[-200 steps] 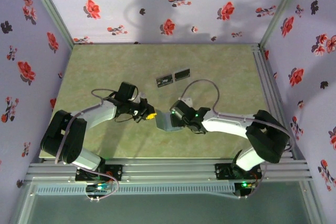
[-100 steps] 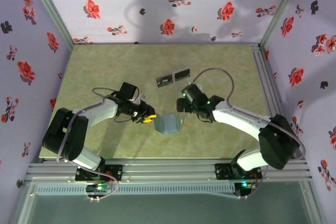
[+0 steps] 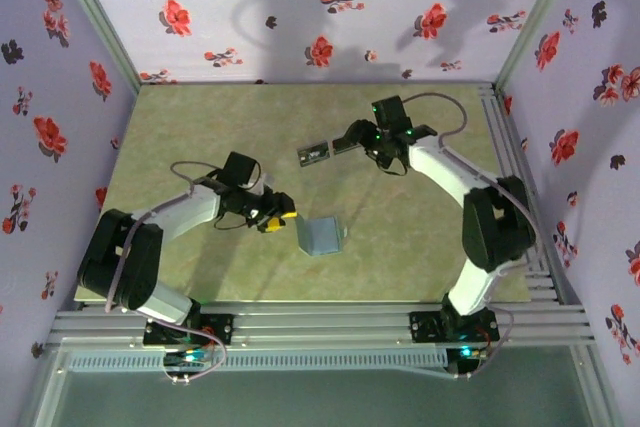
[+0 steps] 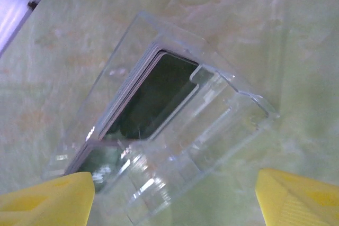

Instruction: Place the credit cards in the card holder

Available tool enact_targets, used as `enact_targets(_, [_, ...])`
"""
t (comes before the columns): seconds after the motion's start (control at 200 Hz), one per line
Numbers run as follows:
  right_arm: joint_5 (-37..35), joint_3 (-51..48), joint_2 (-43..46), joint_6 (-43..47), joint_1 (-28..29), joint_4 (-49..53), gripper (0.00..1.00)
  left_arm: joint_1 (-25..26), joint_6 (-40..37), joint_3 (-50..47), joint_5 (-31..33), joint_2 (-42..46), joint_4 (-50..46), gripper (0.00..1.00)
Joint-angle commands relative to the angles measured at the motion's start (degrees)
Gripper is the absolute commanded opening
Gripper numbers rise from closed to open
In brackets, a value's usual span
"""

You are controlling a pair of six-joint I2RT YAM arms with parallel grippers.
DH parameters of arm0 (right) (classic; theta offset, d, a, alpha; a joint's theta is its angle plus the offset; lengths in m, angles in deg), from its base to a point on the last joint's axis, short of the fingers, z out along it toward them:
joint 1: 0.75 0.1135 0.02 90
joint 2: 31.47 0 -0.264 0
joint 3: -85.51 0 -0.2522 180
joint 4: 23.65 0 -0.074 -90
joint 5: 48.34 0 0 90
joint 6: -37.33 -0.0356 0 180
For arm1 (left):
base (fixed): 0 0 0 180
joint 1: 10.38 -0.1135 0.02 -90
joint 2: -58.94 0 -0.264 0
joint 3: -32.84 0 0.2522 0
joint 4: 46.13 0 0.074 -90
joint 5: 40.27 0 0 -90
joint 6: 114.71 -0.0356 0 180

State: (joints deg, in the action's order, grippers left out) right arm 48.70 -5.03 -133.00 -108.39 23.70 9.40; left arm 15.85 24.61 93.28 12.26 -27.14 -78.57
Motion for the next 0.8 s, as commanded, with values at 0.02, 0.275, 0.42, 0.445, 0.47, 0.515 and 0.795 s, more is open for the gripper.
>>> enact_targets(0.02, [1.7, 1.0, -3.0, -18.4, 1.0, -6.0, 0.77, -0.5, -2.5, 1.0, -1.1, 0.5, -0.3, 0.5])
enact_targets(0.275, [-1.0, 5.0, -7.2, -23.3, 1.5, -8.6, 0.71, -0.4, -2.8, -1.2, -3.3, 0.9, 1.4, 0.5])
enact_targets(0.42, [-1.7, 6.2, -8.3, -24.3, 1.7, -9.3, 0.69, -0.5, -4.2, -1.2, -3.0, 1.6, 0.3, 0.5])
enact_targets(0.445, [-2.0, 6.2, -8.6, -24.3, 1.6, -9.7, 0.68, -0.5, -4.2, -1.2, -2.8, 1.7, 0.2, 0.5])
enact_targets(0.47, [-2.5, 6.2, -9.0, -24.1, 1.6, -10.2, 0.68, -0.5, -4.1, -1.2, -2.7, 1.8, 0.4, 0.51])
enact_targets(0.515, [-3.4, 6.1, -9.7, -23.6, 1.5, -10.8, 0.68, -0.6, -4.1, -1.2, -2.6, 2.1, 0.6, 0.51])
enact_targets(0.795, [-2.8, 6.9, -12.5, -23.3, 1.3, -15.5, 0.63, -1.3, -4.9, -2.4, -2.6, 3.6, -0.5, 0.51])
